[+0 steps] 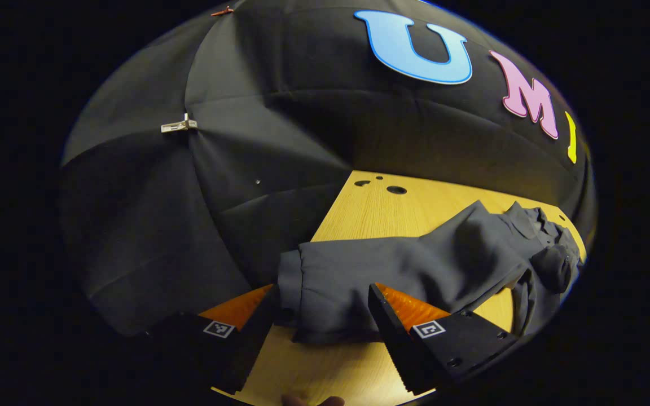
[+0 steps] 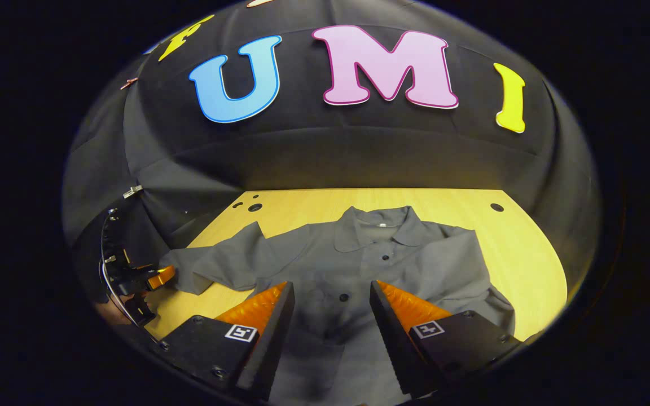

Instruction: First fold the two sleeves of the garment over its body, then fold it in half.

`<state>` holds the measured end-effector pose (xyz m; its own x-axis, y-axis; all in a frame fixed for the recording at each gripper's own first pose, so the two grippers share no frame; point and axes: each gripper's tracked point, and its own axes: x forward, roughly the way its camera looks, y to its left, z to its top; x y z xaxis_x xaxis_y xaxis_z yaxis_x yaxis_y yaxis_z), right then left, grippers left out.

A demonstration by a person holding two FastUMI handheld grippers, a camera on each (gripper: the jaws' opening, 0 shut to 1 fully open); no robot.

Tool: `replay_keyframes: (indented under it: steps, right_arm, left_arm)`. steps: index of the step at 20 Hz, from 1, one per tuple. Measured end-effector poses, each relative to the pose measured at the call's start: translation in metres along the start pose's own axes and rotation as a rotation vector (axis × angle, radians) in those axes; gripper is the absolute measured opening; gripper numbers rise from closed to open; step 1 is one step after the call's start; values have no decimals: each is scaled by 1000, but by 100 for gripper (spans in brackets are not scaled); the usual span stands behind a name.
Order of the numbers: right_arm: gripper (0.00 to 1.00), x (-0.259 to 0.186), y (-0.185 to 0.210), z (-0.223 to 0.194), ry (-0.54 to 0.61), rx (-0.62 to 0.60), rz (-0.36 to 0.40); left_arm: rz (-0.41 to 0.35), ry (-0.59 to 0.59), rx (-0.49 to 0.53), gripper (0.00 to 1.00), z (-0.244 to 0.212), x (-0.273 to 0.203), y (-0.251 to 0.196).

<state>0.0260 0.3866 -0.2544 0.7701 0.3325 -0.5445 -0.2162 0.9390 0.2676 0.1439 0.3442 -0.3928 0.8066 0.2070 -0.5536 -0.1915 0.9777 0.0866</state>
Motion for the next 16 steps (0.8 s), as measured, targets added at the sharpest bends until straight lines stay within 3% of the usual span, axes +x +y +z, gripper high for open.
replay_keyframes:
  steps: [4,8,10,12,15,16]
  right_arm:
    - [84,-23,-15,1,-7,-23,-14]
    - [84,-35,-25,-1,-9,-31,-25]
    - [84,-40,-26,-3,-4,-31,-22]
    - [84,-43,-26,1,-12,-35,-13]
    - [84,-51,-33,7,-33,-34,-11]
    - [84,-55,-37,8,-38,-33,-14]
  left_arm:
    - [30,77,8,99,-23,12,5]
    - [9,89,6,99,-25,12,0]
    - [-7,93,21,85,-26,16,-11]
    - [14,116,60,60,-23,14,-13]
    - [111,134,160,17,-15,11,6]
    - [108,121,151,12,-11,8,1]
